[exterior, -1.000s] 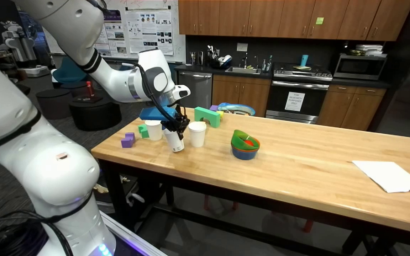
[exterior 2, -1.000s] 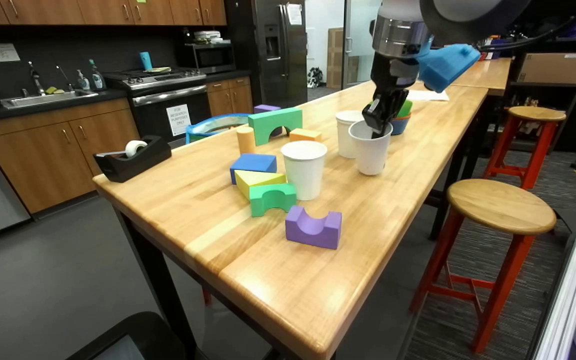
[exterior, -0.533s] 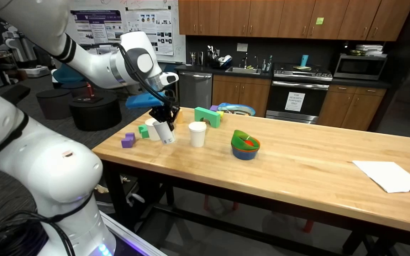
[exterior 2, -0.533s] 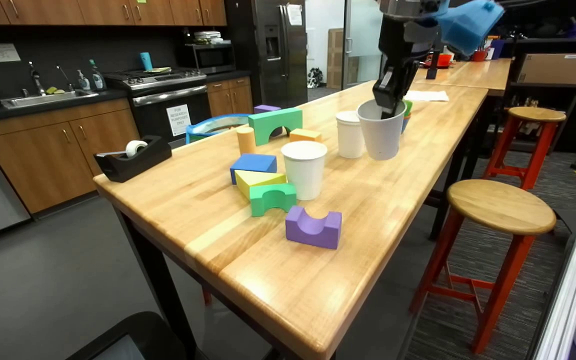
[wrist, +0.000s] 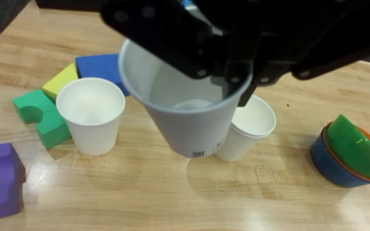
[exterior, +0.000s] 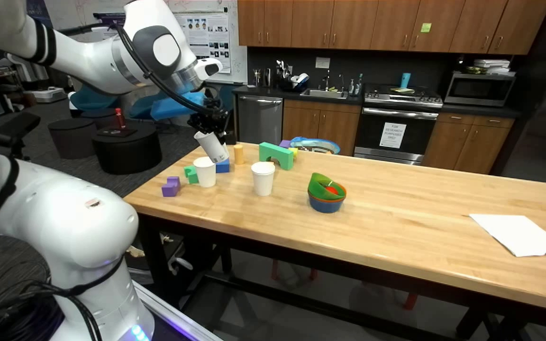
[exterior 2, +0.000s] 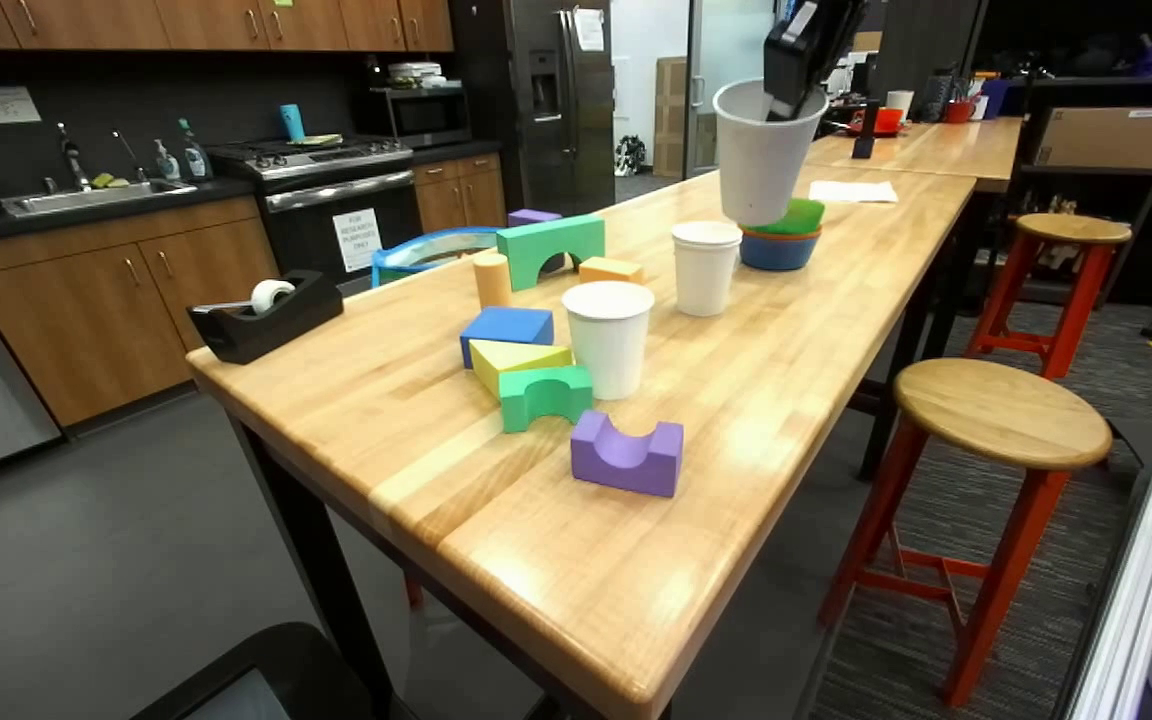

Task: Put the middle cup and the first left cup in the right cup, respectively

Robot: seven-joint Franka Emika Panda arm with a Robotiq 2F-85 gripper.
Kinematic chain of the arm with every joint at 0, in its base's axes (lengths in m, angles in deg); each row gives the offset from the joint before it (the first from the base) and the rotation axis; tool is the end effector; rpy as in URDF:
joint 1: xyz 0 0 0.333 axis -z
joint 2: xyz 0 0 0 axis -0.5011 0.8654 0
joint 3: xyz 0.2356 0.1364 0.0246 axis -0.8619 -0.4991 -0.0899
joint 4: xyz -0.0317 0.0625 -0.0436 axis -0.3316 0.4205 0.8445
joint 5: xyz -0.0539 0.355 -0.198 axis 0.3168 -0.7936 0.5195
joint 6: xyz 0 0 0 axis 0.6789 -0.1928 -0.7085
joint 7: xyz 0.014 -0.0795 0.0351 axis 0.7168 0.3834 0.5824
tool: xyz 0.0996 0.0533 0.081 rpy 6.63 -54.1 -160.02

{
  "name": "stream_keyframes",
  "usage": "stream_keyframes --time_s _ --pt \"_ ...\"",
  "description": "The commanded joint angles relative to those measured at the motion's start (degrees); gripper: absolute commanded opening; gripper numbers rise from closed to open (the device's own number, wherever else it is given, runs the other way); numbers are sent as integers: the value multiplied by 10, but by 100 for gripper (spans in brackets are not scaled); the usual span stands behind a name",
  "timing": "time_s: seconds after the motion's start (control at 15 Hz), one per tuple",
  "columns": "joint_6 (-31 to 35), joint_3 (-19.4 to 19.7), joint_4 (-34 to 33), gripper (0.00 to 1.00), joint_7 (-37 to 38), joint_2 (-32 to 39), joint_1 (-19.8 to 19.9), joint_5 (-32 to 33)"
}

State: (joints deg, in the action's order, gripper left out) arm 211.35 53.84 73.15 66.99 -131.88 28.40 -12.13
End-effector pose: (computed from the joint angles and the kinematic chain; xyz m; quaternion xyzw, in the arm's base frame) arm 0.3943 0.0267 0.4139 0.9693 0.0923 0.1988 0.1111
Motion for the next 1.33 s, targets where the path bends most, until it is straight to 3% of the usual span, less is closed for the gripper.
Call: stream_keyframes --time_s 0.0,0.73,1.27 --pt "33 10 5 0 -8 -35 9 -5" --pt "136 93 -8 0 -60 14 48 -15" --pt "163 128 -34 0 -95 96 38 -56"
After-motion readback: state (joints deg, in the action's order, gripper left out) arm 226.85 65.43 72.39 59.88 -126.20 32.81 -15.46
